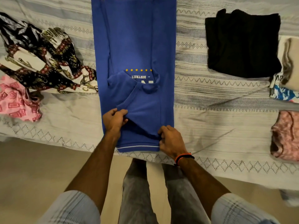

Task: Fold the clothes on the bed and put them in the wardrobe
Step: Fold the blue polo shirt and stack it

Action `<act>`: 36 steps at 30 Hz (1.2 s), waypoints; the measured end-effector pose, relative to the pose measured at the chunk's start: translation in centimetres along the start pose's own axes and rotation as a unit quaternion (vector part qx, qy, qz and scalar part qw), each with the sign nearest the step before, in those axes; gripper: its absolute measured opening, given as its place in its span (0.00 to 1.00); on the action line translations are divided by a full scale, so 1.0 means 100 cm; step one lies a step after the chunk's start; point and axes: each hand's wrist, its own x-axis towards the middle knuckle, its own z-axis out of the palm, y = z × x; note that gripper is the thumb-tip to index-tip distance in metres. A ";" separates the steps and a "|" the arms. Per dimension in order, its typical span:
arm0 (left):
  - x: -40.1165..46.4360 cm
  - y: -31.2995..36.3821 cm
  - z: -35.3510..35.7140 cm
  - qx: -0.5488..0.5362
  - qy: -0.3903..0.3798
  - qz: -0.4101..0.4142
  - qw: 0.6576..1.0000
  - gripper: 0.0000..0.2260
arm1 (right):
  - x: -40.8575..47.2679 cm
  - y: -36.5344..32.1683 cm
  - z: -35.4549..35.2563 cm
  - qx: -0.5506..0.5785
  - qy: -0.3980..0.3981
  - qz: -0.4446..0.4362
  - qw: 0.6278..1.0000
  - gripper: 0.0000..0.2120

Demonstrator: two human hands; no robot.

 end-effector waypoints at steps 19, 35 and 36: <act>0.008 -0.015 -0.027 0.094 -0.031 -0.052 0.994 0.10 | -0.010 0.018 -0.007 -0.062 -0.050 -0.010 0.997 0.17; 0.031 0.073 0.067 0.634 -0.051 0.375 0.674 0.18 | 0.015 0.002 0.008 -0.048 -0.048 0.034 0.997 0.31; 0.033 0.074 0.064 0.636 -0.026 0.356 0.684 0.18 | 0.017 0.002 0.007 -0.042 -0.051 0.036 0.997 0.31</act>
